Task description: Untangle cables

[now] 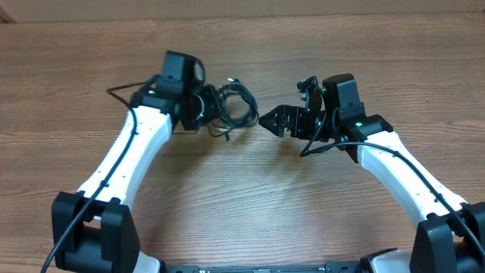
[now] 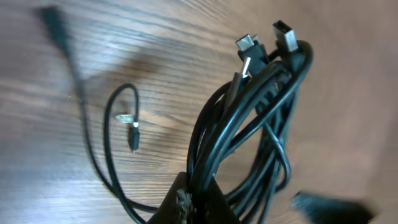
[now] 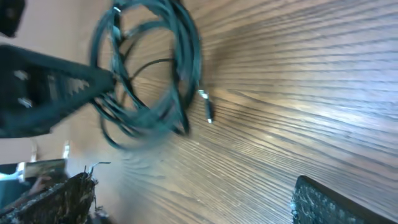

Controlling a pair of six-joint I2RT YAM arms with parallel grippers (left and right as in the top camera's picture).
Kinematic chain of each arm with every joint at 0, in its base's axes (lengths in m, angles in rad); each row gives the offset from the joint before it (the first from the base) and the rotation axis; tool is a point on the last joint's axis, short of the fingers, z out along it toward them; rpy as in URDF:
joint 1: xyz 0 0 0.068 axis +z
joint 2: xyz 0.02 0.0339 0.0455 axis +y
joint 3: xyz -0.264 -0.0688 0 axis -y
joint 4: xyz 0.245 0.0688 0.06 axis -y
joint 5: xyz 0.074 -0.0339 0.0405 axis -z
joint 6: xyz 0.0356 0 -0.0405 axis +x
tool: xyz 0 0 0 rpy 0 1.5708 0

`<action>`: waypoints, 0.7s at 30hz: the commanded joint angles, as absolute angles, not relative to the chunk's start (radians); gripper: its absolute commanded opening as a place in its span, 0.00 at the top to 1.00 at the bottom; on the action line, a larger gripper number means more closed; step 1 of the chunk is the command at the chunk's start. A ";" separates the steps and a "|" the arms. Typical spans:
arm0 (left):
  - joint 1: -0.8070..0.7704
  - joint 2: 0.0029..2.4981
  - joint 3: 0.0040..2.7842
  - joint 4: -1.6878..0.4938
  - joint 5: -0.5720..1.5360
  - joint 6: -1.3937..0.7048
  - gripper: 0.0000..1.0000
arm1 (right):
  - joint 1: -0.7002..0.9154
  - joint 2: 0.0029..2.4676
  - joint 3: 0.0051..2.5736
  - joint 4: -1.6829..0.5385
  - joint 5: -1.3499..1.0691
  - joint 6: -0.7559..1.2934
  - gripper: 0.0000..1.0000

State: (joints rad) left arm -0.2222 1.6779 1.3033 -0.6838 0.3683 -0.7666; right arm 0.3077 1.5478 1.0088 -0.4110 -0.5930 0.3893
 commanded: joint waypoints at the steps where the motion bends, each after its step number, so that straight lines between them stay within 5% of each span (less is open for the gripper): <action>1: -0.183 1.673 1.318 -0.674 0.494 -0.978 0.96 | 0.347 1.551 1.026 -0.399 -0.497 0.395 0.04; 6: -0.163 1.673 1.318 -0.676 0.601 -1.013 0.96 | 0.402 1.551 1.026 -0.365 -0.371 0.427 0.14; 21: -0.163 1.673 1.318 -0.673 0.710 -1.053 0.96 | 0.421 1.558 1.020 -0.414 -0.184 0.802 0.18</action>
State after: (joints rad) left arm -0.1631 1.6779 1.3033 -0.6804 0.6632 -1.0229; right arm 0.4198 1.5478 1.0088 -0.4095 -0.2195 0.7078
